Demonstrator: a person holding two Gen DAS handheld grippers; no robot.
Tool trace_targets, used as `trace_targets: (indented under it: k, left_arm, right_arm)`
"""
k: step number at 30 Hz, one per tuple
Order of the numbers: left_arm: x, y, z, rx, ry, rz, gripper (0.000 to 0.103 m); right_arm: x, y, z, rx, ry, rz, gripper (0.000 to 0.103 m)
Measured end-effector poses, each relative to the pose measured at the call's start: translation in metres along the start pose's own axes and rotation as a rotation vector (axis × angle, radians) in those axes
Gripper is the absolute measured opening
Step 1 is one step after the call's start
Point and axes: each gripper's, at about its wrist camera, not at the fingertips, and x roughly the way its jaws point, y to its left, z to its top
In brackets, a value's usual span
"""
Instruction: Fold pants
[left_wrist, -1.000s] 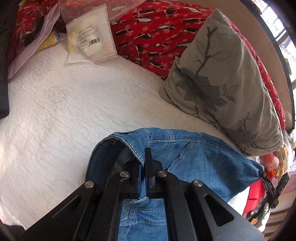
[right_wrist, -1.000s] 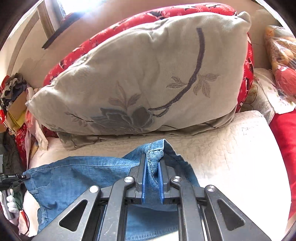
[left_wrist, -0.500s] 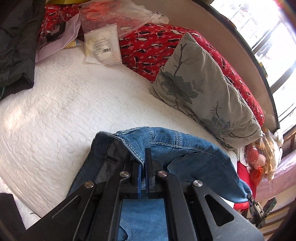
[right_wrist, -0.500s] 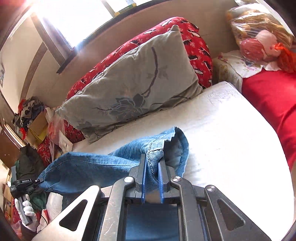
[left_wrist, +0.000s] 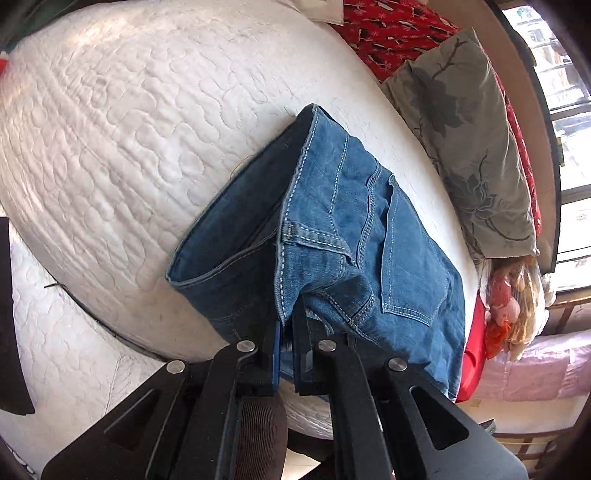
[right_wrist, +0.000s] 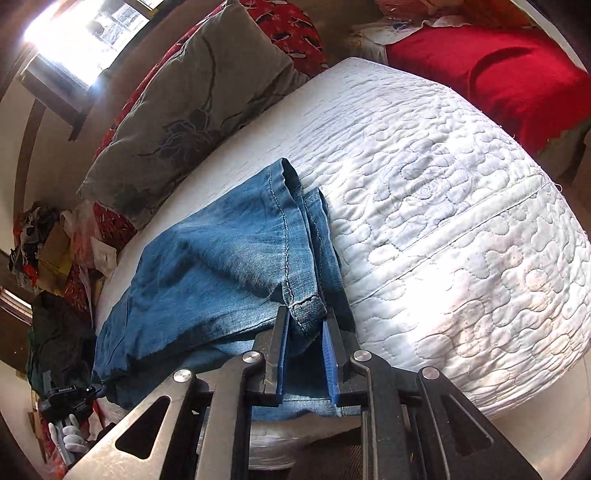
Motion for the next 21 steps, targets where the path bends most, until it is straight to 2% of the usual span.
trace_targets:
  k: [2, 4, 6, 7, 9, 11, 14, 21]
  left_arm:
    - [-0.016, 0.004, -0.007, 0.005, -0.027, 0.005, 0.003]
    - [-0.031, 0.006, -0.015, 0.005, -0.045, -0.022, 0.004]
    - [-0.038, 0.002, -0.020, 0.013, -0.050, -0.052, 0.010]
    - [-0.037, -0.003, -0.022, 0.021, -0.050, -0.056, 0.012]
    - [-0.030, -0.016, -0.020, 0.031, -0.045, -0.076, 0.031]
    - [-0.017, -0.027, -0.016, 0.021, -0.032, -0.073, 0.040]
    - [0.002, -0.033, -0.008, -0.008, -0.003, -0.099, 0.041]
    - [0.036, -0.034, 0.010, -0.095, 0.044, -0.065, 0.041]
  right_arm:
    - [-0.014, -0.001, -0.003, -0.001, -0.019, -0.010, 0.028]
    - [-0.029, -0.004, -0.004, 0.026, -0.043, 0.010, 0.033]
    - [-0.041, -0.007, -0.005, 0.067, -0.062, 0.037, 0.045]
    - [-0.042, -0.008, -0.005, 0.097, -0.063, 0.060, 0.047]
    - [-0.036, -0.008, -0.003, 0.164, -0.030, 0.131, 0.047]
    - [-0.024, -0.003, -0.003, 0.222, -0.001, 0.192, 0.047]
    - [0.001, 0.006, -0.003, 0.288, 0.048, 0.210, 0.047]
    - [0.041, 0.012, -0.003, 0.368, 0.122, 0.162, 0.048]
